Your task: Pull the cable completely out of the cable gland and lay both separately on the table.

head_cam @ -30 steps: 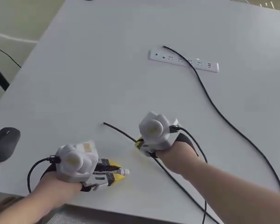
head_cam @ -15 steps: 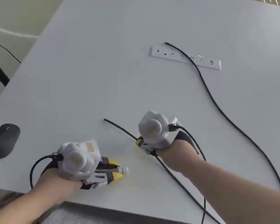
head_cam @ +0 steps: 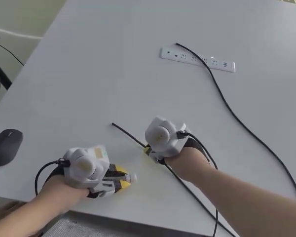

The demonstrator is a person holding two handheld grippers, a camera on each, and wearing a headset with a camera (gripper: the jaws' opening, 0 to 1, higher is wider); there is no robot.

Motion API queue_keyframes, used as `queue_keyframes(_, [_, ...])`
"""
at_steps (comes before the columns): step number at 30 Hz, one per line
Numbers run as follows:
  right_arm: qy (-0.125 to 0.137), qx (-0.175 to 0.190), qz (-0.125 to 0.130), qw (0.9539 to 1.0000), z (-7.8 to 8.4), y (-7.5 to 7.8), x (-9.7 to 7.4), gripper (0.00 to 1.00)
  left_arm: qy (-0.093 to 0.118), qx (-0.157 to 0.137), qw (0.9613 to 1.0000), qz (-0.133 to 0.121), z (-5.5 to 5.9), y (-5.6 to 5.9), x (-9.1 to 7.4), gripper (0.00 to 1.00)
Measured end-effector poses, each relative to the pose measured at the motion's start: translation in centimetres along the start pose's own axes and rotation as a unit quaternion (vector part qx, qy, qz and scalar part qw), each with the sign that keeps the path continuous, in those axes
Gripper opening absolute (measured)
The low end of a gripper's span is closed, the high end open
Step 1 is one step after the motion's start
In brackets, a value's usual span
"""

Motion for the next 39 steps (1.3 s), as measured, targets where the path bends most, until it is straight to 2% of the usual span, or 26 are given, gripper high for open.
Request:
queue_keyframes(13, [0.018,0.010,0.008,0.9998,-0.8,0.3,-0.9,0.06,0.005,-0.009,0.9999,-0.010,-0.4,-0.1,-0.3,0.24])
queue_keyframes(21, [0.040,0.018,0.013,0.9989,-1.2,0.1,-2.6,0.12,0.014,-0.015,0.9997,-0.015,-1.0,-0.4,-1.3,0.27])
queue_keyframes(24, [0.050,0.020,0.014,0.9985,-1.3,0.0,-3.4,0.14,0.024,-0.029,0.9992,-0.017,-1.5,-0.5,-1.8,0.29])
queue_keyframes(27, [0.077,0.051,0.021,0.9955,-1.6,0.2,-4.7,0.16,0.035,-0.043,0.9983,-0.017,-1.9,-0.4,-2.4,0.30])
queue_keyframes(34, [0.118,0.068,0.032,0.9901,-2.2,0.0,-7.5,0.20,0.054,-0.070,0.9957,-0.028,-2.9,-0.7,-3.7,0.34])
queue_keyframes(39, [0.145,0.085,0.034,0.9851,-2.2,-0.4,-9.2,0.24,0.059,-0.082,0.9943,-0.033,-3.3,-0.7,-4.6,0.35])
Point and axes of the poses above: the centre of the closed fingertips' face, and the gripper's own axes: x roughly forward along the fingers, y roughly to its right, z roughly out of its underside, the point moved 2 cm from there along -x, roughly backward along the fingers, and after that the axes turned 12 degrees about -z, right-handed, at the moved point
